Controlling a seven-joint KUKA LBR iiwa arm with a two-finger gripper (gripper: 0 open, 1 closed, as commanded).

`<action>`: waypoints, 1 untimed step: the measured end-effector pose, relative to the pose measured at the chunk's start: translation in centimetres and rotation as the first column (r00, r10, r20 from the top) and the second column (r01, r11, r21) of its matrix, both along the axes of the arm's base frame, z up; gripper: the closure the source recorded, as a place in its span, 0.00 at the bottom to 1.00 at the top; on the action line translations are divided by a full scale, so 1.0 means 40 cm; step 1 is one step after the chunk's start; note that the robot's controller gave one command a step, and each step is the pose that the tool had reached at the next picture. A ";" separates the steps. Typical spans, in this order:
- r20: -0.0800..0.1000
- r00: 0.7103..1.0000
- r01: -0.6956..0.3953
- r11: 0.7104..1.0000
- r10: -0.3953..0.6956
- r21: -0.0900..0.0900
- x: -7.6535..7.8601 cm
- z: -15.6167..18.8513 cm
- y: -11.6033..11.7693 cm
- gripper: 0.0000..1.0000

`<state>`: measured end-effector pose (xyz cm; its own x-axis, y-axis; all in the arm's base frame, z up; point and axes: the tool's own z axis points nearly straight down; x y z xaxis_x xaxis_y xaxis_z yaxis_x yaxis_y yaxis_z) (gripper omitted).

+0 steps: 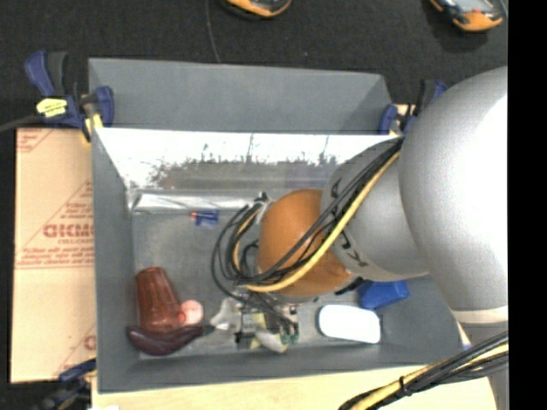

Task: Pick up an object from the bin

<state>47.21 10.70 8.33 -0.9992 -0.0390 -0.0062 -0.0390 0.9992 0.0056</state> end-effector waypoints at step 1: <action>0.002 1.000 0.000 1.000 0.000 0.001 0.002 0.163 0.000 1.00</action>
Offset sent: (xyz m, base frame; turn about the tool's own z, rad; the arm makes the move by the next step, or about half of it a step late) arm -0.0022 -0.0005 0.0787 0.0001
